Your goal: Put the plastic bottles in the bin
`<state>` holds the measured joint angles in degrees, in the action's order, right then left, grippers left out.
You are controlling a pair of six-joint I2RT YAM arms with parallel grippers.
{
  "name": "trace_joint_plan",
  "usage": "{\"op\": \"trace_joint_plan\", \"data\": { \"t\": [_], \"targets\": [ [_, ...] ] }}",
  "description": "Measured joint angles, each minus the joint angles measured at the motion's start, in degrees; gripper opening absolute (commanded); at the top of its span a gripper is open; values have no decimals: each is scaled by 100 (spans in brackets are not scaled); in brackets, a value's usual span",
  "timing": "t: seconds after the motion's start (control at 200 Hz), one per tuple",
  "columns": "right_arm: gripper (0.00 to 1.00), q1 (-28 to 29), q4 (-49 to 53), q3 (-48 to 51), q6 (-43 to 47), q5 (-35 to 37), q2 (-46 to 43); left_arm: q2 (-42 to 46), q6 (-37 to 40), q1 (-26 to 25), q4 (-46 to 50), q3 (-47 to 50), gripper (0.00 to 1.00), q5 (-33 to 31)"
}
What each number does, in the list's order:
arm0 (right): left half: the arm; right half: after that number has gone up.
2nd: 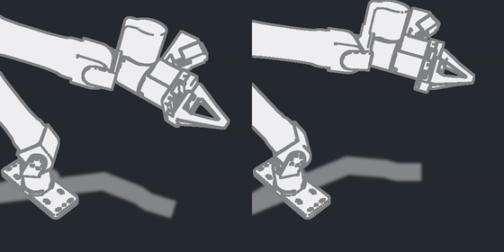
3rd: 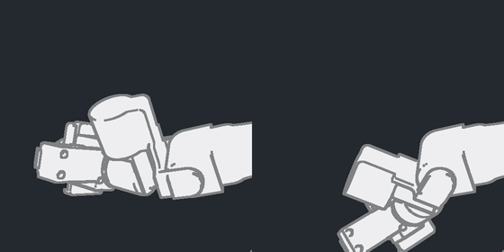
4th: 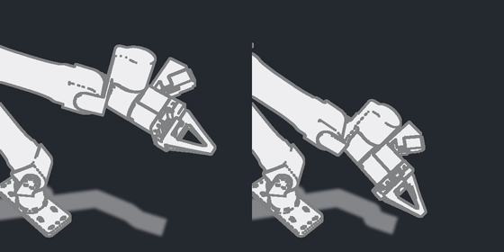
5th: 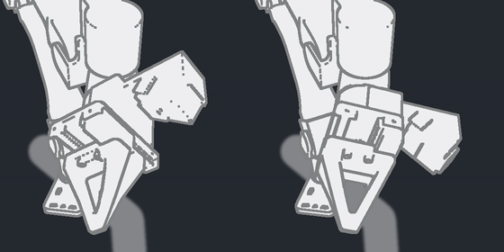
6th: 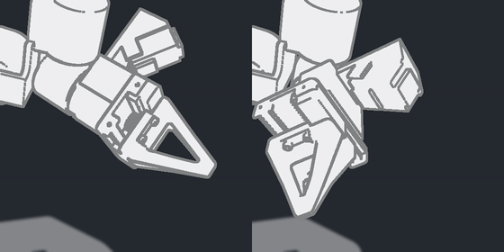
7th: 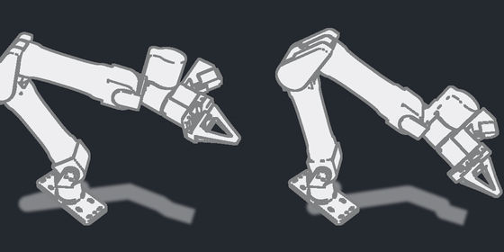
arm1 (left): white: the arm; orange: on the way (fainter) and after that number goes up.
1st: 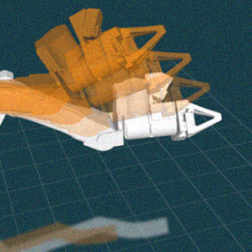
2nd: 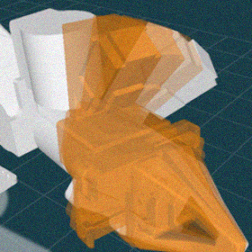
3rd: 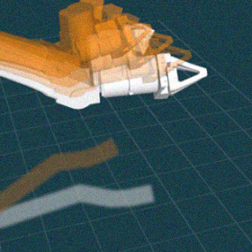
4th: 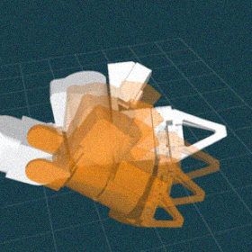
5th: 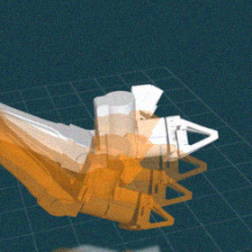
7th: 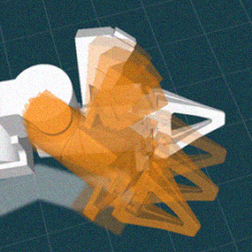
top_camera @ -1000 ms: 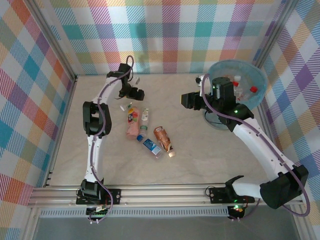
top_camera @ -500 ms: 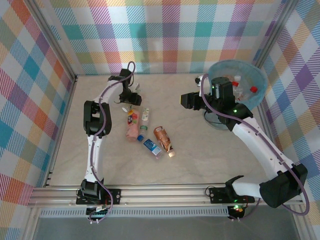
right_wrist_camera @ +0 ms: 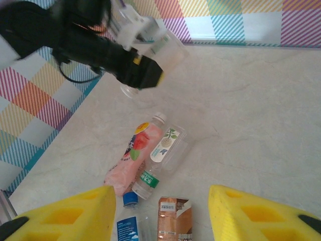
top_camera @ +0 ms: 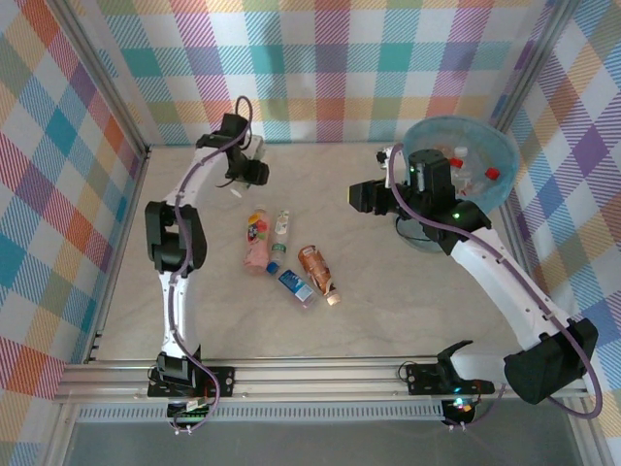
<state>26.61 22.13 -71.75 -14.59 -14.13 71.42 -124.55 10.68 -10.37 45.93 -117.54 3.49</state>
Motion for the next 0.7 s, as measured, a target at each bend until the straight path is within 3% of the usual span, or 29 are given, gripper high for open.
{"op": "trace_joint_plan", "data": {
  "t": [0.265, 0.41, 0.7],
  "targets": [
    [64, 7, -26, -125, -140, -9, -345, 2262, -74, -313, -1147, 1602, 55, 2],
    [67, 7, -295, -227, -396, -125, -531, 3432, -70, -1064, -1952, 2632, 55, 33],
    [69, 7, -761, -273, -935, -570, -549, 4658, -122, -2144, -3051, 3982, 54, 44]
  ]
}}
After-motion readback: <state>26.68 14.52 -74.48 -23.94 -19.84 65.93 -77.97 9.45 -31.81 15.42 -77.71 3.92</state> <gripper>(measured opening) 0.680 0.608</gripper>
